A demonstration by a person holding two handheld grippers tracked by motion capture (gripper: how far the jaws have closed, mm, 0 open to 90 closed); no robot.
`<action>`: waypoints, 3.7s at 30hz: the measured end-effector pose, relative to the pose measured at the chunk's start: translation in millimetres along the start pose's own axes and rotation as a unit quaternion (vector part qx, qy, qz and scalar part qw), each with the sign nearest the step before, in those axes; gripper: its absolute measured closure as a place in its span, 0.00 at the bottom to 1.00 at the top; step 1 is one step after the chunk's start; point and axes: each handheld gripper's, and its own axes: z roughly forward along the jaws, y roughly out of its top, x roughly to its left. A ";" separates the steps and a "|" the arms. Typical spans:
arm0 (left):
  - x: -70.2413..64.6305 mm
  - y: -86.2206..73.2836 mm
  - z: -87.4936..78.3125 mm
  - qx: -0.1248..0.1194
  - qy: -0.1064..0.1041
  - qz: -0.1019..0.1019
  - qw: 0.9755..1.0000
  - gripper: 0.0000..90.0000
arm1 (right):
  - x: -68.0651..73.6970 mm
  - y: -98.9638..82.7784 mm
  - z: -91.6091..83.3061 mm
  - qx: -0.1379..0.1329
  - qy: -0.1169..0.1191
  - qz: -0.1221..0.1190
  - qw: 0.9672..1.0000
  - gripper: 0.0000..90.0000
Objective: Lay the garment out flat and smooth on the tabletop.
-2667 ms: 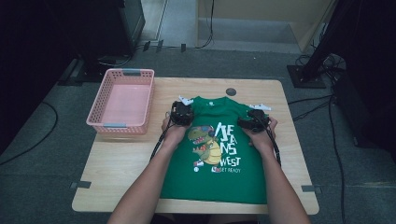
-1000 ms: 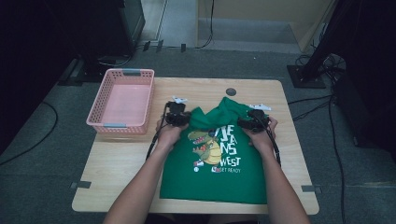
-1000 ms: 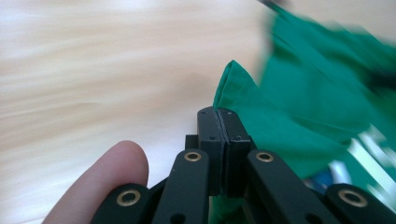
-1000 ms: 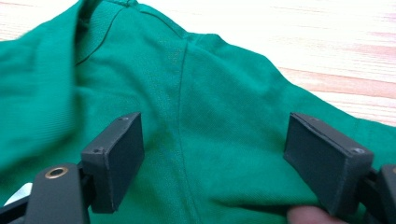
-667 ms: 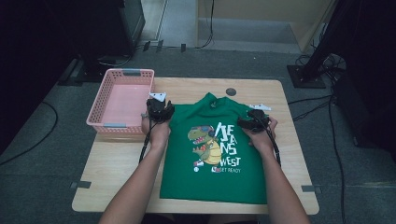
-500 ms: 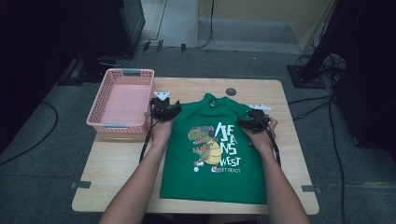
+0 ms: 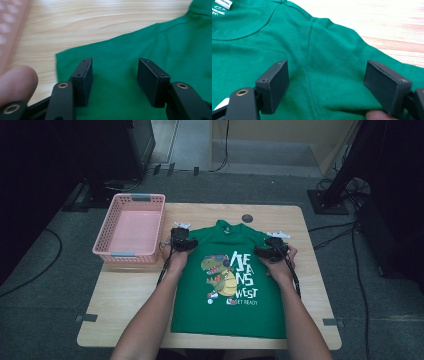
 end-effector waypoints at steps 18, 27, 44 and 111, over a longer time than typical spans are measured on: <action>-0.6 -7.8 -2.1 -0.011 0.009 0.002 1.000 0.31 | 0.1 1.2 1.4 0.000 -0.001 -0.002 1.000 0.21; 2.8 -6.9 -1.2 -0.004 -0.001 0.019 1.000 0.13 | -0.4 2.6 3.0 0.002 0.002 -0.001 1.000 0.20; -6.6 6.0 -66.1 -0.052 -0.102 0.051 0.992 0.00 | 0.6 4.2 7.3 0.024 0.013 -0.012 1.000 0.00; 104.0 -104.3 -145.0 -0.048 -0.074 0.047 0.995 0.00 | 0.6 4.2 7.3 0.024 0.013 -0.013 1.000 0.00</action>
